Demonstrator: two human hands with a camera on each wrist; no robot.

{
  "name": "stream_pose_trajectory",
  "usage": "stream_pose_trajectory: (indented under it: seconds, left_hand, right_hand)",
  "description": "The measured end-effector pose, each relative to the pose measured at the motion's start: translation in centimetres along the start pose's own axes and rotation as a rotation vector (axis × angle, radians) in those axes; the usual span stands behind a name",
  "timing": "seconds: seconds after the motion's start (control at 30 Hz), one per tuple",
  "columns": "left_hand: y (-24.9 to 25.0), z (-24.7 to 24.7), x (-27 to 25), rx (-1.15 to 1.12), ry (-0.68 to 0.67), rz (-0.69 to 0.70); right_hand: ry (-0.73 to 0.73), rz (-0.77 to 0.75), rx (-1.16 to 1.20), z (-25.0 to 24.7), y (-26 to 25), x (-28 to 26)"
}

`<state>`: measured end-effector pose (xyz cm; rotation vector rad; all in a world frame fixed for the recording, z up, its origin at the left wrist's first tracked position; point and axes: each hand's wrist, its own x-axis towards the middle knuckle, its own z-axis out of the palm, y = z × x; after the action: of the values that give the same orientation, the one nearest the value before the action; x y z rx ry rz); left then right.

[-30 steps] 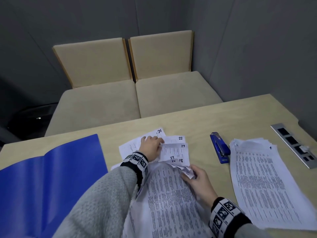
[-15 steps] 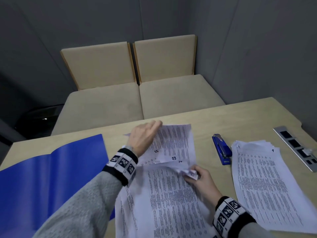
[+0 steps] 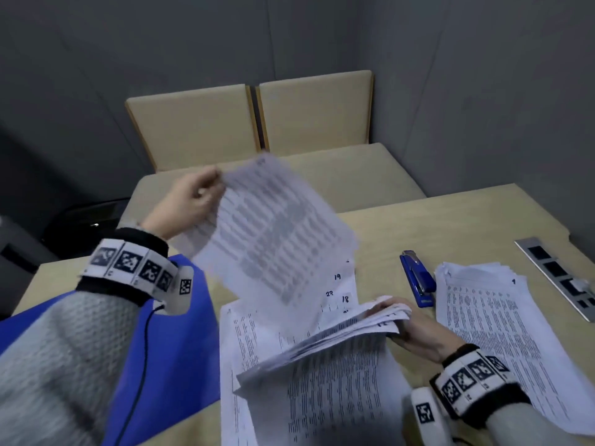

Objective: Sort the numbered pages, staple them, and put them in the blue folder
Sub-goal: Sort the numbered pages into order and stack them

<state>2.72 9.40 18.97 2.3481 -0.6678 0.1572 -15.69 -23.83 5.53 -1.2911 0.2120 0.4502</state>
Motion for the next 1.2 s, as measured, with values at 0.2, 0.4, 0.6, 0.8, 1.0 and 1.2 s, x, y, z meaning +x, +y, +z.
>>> stream_pose_trajectory:
  seconds: [0.2, 0.4, 0.6, 0.8, 1.0, 1.2]
  left_hand:
    - [-2.5, 9.0, -3.1, -0.038, -0.532, -0.056]
    - [-2.4, 16.9, -7.3, -0.190, -0.743, -0.111]
    - [-1.7, 19.2, -6.6, -0.251, -0.635, -0.433]
    - [-2.3, 20.3, -5.2, 0.027, -0.836, -0.404]
    - [-1.8, 20.3, -5.1, 0.267, -0.805, -0.215]
    - [-0.4, 18.6, -6.7, 0.303, -0.432, 0.174]
  right_hand:
    - [0.084, -0.012, 0.029, 1.2, 1.6, 1.7]
    - [0.191, 0.002, -0.216, 3.5, 3.9, 2.5]
    - [0.349, -0.137, -0.323, 3.4, 5.9, 2.6]
    - [0.483, -0.157, -0.376, 2.9, 6.7, 2.8]
    - [0.325, -0.204, -0.331, 2.2, 6.3, 2.1]
    - [0.364, -0.218, -0.392, 1.4, 6.8, 2.3]
